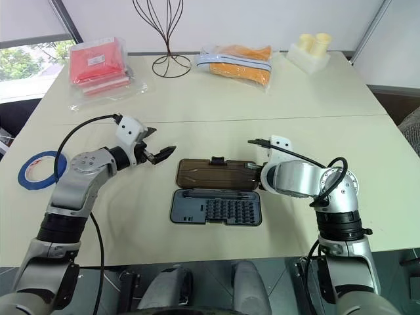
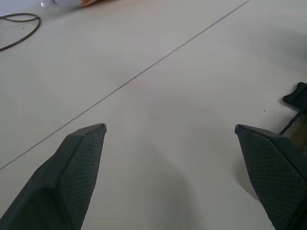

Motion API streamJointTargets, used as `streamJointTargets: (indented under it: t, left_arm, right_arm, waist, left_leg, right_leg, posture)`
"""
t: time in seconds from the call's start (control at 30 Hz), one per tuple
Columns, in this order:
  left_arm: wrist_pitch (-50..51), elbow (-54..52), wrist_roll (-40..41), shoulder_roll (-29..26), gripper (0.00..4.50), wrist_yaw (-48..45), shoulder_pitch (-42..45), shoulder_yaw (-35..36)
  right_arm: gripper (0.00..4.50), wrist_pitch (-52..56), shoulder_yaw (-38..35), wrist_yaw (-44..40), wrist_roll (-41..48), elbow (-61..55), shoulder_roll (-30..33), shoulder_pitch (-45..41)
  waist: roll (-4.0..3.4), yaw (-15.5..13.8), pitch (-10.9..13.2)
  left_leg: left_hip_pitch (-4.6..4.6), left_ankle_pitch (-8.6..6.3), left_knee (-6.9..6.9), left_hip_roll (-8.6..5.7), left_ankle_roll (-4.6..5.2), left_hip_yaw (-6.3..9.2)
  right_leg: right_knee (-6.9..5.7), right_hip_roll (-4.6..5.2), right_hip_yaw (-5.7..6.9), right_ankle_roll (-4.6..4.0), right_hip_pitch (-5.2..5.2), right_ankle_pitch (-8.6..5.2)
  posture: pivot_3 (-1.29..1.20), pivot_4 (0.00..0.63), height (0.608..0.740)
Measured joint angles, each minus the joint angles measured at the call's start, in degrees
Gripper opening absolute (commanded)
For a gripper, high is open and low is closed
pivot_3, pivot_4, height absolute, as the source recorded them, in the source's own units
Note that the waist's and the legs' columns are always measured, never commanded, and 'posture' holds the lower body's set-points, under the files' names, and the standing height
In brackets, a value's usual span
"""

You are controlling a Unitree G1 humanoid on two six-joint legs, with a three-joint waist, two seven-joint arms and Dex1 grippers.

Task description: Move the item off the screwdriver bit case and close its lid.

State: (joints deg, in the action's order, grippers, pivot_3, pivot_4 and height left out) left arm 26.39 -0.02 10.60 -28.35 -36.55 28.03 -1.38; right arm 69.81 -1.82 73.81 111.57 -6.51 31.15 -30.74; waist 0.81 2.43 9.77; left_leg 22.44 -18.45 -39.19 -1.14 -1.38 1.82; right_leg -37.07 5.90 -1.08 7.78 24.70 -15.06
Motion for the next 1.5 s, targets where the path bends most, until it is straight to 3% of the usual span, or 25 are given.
streamJointTargets:
  t: [0.33,0.53,1.13,1.33,1.5]
  left_arm:
    - [-0.45,0.00,-0.08,0.00,4.50,-0.05,-0.04,0.00]
    - [-0.45,-0.01,-0.08,-0.05,4.50,-0.11,-0.07,0.00]
    - [-0.92,0.00,-0.42,-0.21,4.50,-0.72,-0.12,-0.13]
    - [-1.02,0.47,-0.63,-0.26,4.50,-0.94,-0.09,-0.13]
    - [-1.08,0.59,-0.95,-0.29,4.50,-1.07,-0.10,-0.13]
  right_arm:
    - [0.03,3.15,5.76,-15.67,0.05,0.16,9.99,-0.36]
    - [0.03,2.93,7.15,-18.37,0.05,0.28,11.81,-0.65]
    - [0.03,-8.06,0.25,6.93,1.10,-7.43,-1.27,5.30]
    - [0.03,-8.55,-0.89,7.67,1.08,-8.80,-1.25,6.56]
    - [0.03,-7.36,-0.54,2.31,1.05,-9.48,2.40,7.82]
  waist:
    - [0.00,-0.30,0.00]
    - [0.01,-0.39,0.00]
    - [0.03,-0.39,-0.02]
    - [0.03,-0.33,-0.02]
    - [0.03,-0.37,-0.02]
  left_leg:
    - [0.00,-0.04,-0.02,-0.01,0.07,0.00]
    - [0.00,-0.04,-0.03,0.00,0.07,0.00]
    - [0.00,-0.03,-0.05,0.00,0.06,0.00]
    - [0.00,-0.04,-0.05,0.00,0.07,0.00]
    - [0.00,-0.04,-0.05,-0.01,0.08,0.00]
  right_leg:
    - [0.04,0.01,0.00,0.00,-0.03,0.00]
    - [0.05,0.01,0.00,0.00,-0.04,0.00]
    - [0.04,0.01,-0.02,0.00,-0.04,0.00]
    - [0.04,0.00,-0.02,0.00,-0.04,0.00]
    - [0.04,0.00,-0.01,0.00,-0.04,0.00]
  posture:
    - [0.00,0.150,0.740]
    - [0.00,0.150,0.740]
    - [0.00,0.150,0.740]
    - [0.00,0.150,0.740]
    - [0.00,0.150,0.740]
